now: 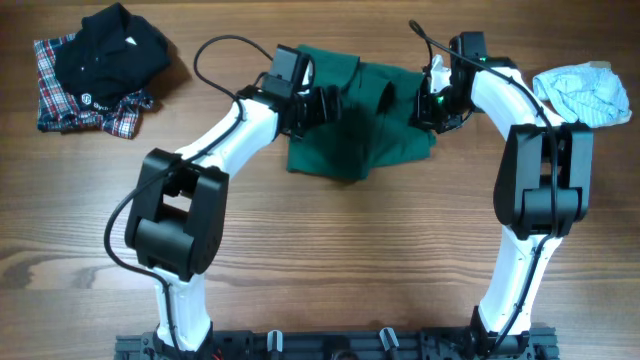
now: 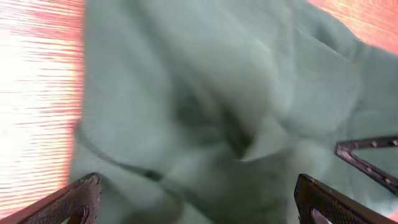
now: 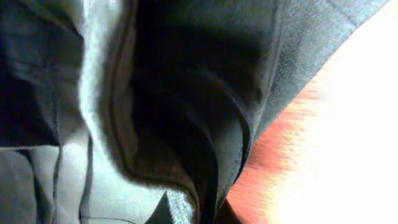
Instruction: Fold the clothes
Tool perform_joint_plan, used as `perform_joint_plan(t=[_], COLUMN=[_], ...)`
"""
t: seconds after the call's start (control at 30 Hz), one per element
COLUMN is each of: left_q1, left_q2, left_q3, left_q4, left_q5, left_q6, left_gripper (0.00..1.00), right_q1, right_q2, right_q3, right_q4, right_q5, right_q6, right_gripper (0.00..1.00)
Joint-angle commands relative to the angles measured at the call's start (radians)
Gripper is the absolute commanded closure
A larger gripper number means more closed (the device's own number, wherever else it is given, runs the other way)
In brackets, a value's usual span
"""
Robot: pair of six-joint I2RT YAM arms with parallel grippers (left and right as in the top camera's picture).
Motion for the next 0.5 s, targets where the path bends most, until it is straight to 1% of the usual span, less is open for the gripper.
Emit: perform_joint_plan(t=[0.0, 0.17, 0.47], left_q1=[0.046, 0.071, 0.071], left_q2=[0.0, 0.0, 0.0], left_q3=[-0.003, -0.003, -0.003], left_q4=[-0.014, -0.029, -0.032], left_q5=[0.009, 0.009, 0.008], left_q6=[-0.005, -0.005, -0.005], left_gripper=[0.0, 0.0, 0.0], right_q1=[-0.005, -0.003, 0.005], right_q2=[0.003, -0.024, -0.042], right_q3=[0.059, 0.102, 0.202], right_q4=[-0.045, -0.084, -0.177], right_q5=[0.137, 0.137, 0.148], right_q6=[0.051, 0.096, 0.147], right_gripper=[0.96, 0.96, 0.96])
